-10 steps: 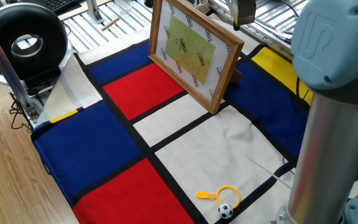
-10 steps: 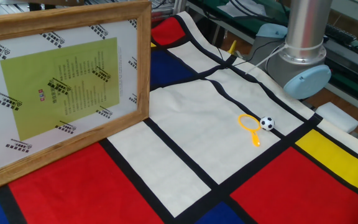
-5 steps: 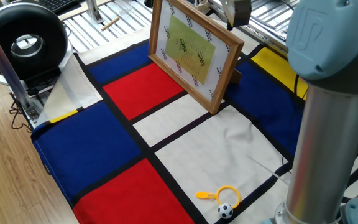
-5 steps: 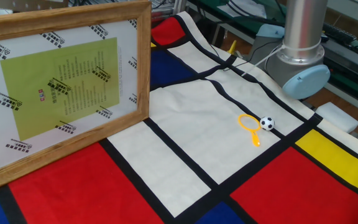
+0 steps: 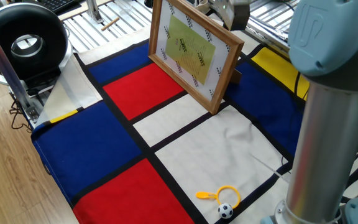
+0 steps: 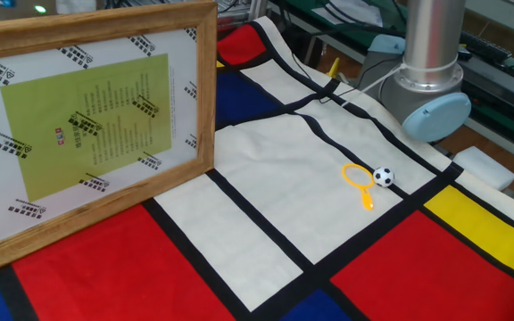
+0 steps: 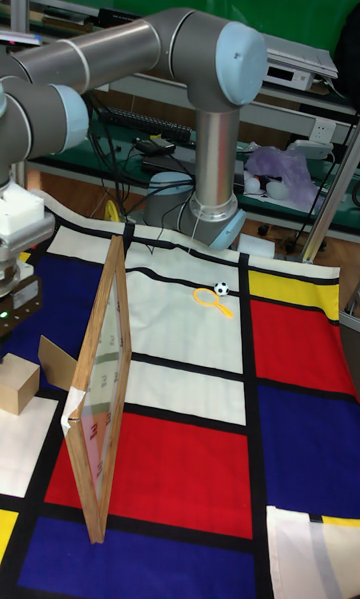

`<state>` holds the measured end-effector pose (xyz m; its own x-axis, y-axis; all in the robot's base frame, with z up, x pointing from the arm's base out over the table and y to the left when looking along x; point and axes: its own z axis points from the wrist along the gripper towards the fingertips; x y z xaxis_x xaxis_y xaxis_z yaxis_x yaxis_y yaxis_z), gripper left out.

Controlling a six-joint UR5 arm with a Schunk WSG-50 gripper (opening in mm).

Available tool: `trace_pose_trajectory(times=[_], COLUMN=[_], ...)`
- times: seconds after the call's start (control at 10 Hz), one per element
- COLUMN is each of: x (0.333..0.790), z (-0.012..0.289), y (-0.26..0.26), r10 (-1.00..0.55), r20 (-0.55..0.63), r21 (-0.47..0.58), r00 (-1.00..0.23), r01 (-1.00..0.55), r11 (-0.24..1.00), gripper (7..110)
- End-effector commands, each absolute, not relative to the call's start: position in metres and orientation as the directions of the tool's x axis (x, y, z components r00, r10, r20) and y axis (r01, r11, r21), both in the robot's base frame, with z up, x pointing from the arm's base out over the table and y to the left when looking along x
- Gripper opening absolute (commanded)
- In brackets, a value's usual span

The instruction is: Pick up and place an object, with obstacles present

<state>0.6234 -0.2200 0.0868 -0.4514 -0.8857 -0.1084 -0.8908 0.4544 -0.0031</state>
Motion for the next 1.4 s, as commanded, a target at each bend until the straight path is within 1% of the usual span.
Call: trace_pose_trajectory(times=[0.0, 0.1, 0.2, 0.4, 0.5, 0.6, 0.9, 1.0, 1.1, 1.3], x=[0.616, 0.62, 0.621, 0.619, 0.613, 0.607, 0.599, 0.597, 0.597, 0.593], z=[0.079, 0.08, 0.081, 0.075, 0.067, 0.061, 0.056, 0.053, 0.051, 0.053], y=[-0.205, -0.217, -0.226, -0.238, -0.237, -0.235, -0.24, -0.236, -0.232, -0.224], r10=[-0.889, -0.902, -0.927, -0.948, -0.956, -0.964, -0.964, -0.96, -0.957, -0.957], r20=[-0.149, -0.125, -0.108, -0.067, -0.066, -0.062, -0.007, 0.006, 0.009, -0.015], r21=[-0.002, -0.027, -0.04, -0.048, -0.02, 0.002, 0.006, 0.002, -0.004, 0.021], r00=[-0.434, -0.413, -0.358, -0.312, -0.286, -0.26, -0.266, -0.281, -0.291, -0.288], r01=[-0.898, -0.908, -0.931, -0.948, -0.957, -0.966, -0.964, -0.96, -0.957, -0.957], r11=[0.439, 0.419, 0.364, 0.315, 0.288, 0.26, 0.266, 0.281, 0.291, 0.288], gripper=[22, 44, 44, 44, 44, 66, 66, 88, 88, 88])
